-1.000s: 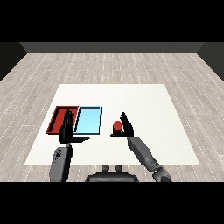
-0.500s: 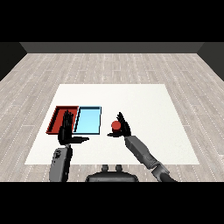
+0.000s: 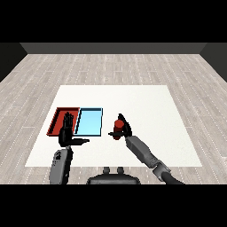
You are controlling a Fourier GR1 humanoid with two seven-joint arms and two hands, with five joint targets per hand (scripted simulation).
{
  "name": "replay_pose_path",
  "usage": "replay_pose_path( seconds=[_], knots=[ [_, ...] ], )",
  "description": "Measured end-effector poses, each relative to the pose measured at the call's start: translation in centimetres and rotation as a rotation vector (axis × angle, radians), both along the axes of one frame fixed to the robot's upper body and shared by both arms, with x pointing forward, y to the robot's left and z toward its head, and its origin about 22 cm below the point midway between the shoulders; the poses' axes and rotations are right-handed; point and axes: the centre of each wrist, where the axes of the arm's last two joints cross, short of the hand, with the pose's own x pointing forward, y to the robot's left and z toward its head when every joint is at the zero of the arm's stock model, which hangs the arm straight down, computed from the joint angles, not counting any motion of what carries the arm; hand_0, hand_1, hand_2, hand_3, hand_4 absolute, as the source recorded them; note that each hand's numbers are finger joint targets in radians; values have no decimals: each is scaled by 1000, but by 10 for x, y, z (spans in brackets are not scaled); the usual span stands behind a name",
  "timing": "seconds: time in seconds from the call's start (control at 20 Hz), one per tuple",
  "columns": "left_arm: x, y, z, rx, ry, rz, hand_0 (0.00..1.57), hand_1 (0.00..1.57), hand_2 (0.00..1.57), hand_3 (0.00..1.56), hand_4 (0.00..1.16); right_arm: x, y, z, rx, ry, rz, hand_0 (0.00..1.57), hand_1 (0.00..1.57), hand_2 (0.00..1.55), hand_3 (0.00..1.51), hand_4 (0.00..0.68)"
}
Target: Pick the red can and put it in the red box
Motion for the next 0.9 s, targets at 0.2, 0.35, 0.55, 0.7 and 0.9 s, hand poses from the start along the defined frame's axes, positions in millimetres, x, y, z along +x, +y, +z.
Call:
replay_pose_path(
  seconds=[0.2, 0.35, 0.55, 0.7, 0.9],
  knots=[
    [-3, -1, 5, 2, -3, -1, 0, 0, 0, 0, 0, 2, 5, 3, -64, 11, -68, 1486, 1486, 1464, 1418, 611],
    [-3, -3, 9, 3, -2, -4, 0, 0, 0, 0, 0, 2, 3, 3, -88, 7, -87, 1474, 1474, 1450, 1401, 589],
    [-1, -3, 7, 5, 3, -4, 0, 0, 0, 0, 0, 0, 10, 5, -119, -3, -94, 1473, 1473, 1443, 1385, 597],
    [-4, -7, 3, 4, 7, -5, 0, 0, 0, 0, 0, 4, 10, 6, -140, -17, -89, 1439, 1439, 1436, 1372, 602],
    [-3, -17, 4, -5, 9, -33, 0, 0, 0, 0, 0, 5, 16, 19, -160, -79, -73, 1427, 1427, 1432, 1368, 625]
  ],
)
